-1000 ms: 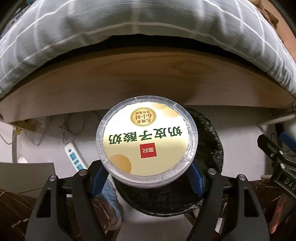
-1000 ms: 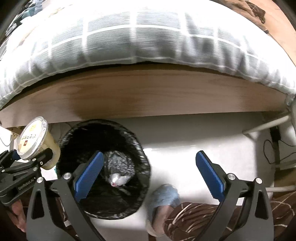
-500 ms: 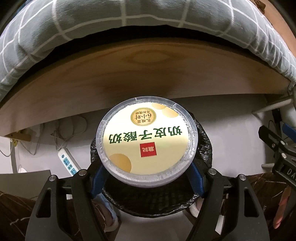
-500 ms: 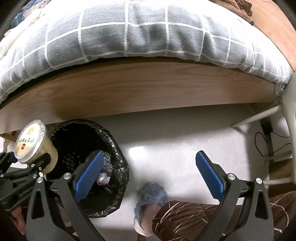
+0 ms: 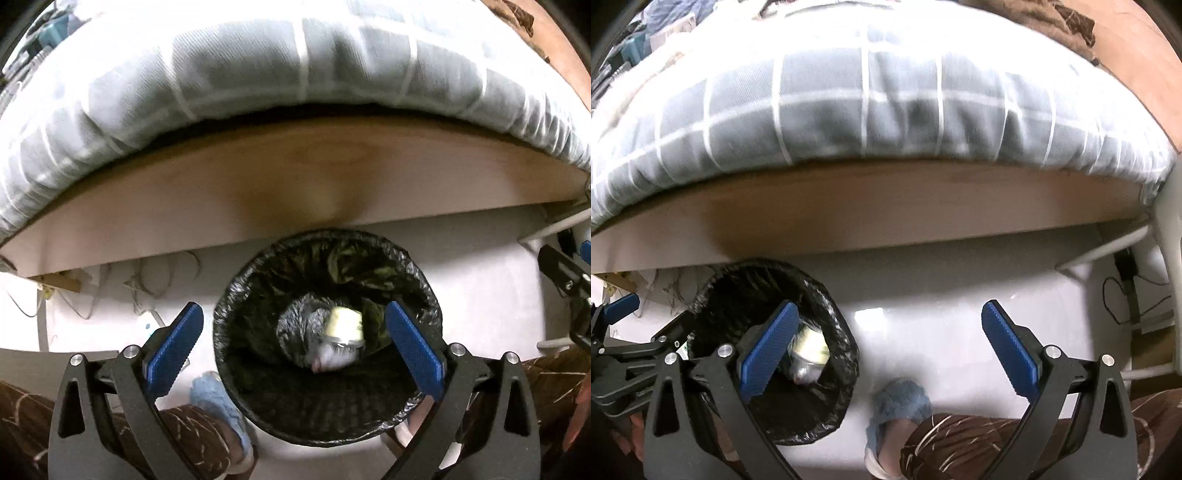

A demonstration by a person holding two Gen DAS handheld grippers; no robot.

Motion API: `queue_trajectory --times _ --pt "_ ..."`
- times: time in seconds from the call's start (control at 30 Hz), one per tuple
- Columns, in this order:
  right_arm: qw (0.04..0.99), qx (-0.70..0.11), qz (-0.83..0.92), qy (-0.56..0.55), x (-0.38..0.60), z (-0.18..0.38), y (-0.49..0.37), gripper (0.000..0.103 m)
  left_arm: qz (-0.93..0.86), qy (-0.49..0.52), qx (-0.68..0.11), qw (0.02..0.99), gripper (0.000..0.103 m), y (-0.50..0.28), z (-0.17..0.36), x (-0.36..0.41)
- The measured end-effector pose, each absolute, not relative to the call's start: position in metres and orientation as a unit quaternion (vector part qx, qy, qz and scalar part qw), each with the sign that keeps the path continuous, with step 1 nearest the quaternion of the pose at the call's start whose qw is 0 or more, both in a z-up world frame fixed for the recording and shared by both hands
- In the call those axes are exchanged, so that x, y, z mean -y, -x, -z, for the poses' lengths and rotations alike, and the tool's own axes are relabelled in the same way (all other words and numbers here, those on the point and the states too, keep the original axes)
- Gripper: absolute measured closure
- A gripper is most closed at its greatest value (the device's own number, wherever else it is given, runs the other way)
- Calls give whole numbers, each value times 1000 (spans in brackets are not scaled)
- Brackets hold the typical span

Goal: Collect trash
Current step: 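Move both open tools back over the bed toward the remaining trash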

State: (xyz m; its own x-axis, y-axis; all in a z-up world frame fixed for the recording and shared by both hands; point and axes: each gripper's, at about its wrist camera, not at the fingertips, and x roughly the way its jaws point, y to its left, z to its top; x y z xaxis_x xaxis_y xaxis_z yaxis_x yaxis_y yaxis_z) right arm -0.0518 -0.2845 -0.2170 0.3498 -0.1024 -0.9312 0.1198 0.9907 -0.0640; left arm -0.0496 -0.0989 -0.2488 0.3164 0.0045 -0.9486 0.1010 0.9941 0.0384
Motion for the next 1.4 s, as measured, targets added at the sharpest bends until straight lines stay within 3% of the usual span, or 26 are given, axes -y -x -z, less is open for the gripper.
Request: queue_trajectory --times 0.77,1.4 --pt "898 -436 53 -8 281 102 48 7 26 -10 -451 892 6 44 114 72" --pt "920 -391 23 4 268 60 -2 8 -3 13 -409 913 6 -10 70 25"
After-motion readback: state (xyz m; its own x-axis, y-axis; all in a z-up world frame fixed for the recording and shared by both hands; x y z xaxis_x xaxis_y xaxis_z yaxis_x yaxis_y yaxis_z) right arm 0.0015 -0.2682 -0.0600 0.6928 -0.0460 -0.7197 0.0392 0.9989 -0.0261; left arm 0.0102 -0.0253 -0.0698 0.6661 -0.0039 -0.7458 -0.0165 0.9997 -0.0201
